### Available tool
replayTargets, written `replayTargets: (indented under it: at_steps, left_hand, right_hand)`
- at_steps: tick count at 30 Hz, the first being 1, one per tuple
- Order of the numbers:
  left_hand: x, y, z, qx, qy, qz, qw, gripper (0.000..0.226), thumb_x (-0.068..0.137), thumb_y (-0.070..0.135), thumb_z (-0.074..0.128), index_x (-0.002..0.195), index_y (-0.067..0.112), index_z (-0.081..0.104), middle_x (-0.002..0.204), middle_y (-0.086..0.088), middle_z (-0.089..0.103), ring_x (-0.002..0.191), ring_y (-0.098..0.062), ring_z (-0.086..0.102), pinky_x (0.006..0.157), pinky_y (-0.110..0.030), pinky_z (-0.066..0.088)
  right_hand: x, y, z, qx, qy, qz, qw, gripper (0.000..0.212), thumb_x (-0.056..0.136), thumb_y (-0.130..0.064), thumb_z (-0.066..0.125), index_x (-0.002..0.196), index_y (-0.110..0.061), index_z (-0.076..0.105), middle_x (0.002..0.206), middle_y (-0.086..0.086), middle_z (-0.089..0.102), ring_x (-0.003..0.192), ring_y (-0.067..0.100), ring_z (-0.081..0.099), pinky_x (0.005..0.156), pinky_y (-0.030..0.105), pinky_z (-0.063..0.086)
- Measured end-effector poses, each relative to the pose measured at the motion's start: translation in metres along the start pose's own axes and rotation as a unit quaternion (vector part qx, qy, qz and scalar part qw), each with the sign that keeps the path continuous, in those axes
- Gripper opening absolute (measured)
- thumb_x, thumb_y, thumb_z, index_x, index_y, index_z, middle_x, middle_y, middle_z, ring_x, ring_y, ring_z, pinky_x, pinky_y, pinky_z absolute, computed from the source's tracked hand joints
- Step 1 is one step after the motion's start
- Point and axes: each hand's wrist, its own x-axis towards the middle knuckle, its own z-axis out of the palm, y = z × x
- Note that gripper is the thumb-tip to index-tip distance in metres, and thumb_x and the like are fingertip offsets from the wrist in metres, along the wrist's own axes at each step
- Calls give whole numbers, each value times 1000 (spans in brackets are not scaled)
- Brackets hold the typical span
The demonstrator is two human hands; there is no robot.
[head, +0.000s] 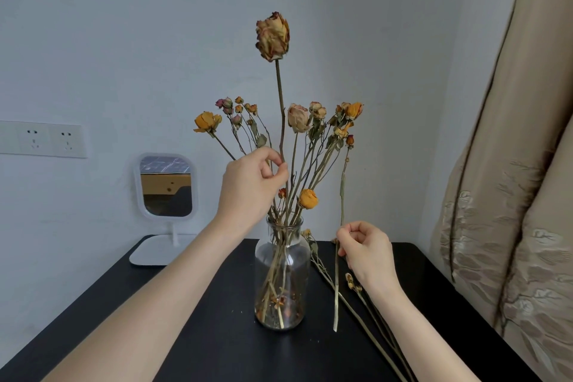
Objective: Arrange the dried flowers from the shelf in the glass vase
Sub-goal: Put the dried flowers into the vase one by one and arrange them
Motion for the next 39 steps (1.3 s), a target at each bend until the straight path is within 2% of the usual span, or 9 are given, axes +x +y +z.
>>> replayTargets:
  at_steps: [4,10,18,26,29,31,35,37,39]
  left_hand:
    - [13,2,4,18,-29,-24,999,5,85,22,62,81,20,62,52,4,55,48,-6,48,67,-17,43]
    - [18,-1,10,95,-124,-75,985,7,83,26,63,81,20,64,107,-7,66,78,-19,58,67,-25,39]
    - [17,2,13,9,-69,-72,995,24,91,31,55,89,14,71,47,11,46,42,-5,47,60,-23,42]
    - [0,-10,14,10,-164,-111,980,34,94,26,52,76,1,67,49,-3,49,39,-7,44,58,-25,40]
    - [-17,-15,14,-18,-103,-82,991,6,93,27,53,91,26,59,48,6,54,38,2,51,54,-19,38]
    - [-33,-20,10,-57,-54,-62,995,14,91,27,55,104,34,51,49,7,57,42,3,53,52,-11,38]
    - [-72,-40,8,-75,5,-61,995,8,85,32,57,90,35,51,57,4,59,45,-8,52,45,-21,43]
    - [-84,-53,17,-42,-2,-119,992,24,80,37,64,96,29,49,65,4,58,59,-7,56,54,-22,44]
    - [-87,-62,32,-35,-61,-194,979,57,72,45,73,115,21,45,96,8,56,87,-5,55,69,-18,43]
  right_hand:
    - [1,0,1,7,1,5,1000,12,88,-12,58,76,-15,60,49,-3,55,35,-2,47,53,18,36]
    - [1,3,2,2,2,4,1000,13,88,-13,59,75,-15,60,49,-3,55,36,-2,47,52,18,37]
    - [2,4,2,1,4,2,1000,12,88,-14,59,76,-15,60,48,-4,55,37,-3,49,53,18,38]
    - [1,4,2,3,8,-3,1000,12,88,-15,59,76,-15,61,47,-4,55,37,-2,48,52,18,39]
    - [0,3,0,11,12,-9,1000,12,88,-13,59,76,-15,61,46,-4,54,37,-2,48,55,20,39]
    - [0,2,-2,15,14,-14,1000,13,88,-12,58,76,-15,61,48,-3,54,37,-2,48,57,20,38]
    - [1,1,-5,17,29,-21,999,14,88,-12,57,75,-17,60,47,-3,55,39,-2,49,59,21,39]
    - [2,1,-6,22,40,-23,999,14,88,-12,57,76,-18,60,47,-3,55,41,-2,50,61,22,41]
    - [3,0,-7,32,60,-26,997,13,88,-12,57,77,-19,60,48,-3,56,43,-2,51,63,25,44]
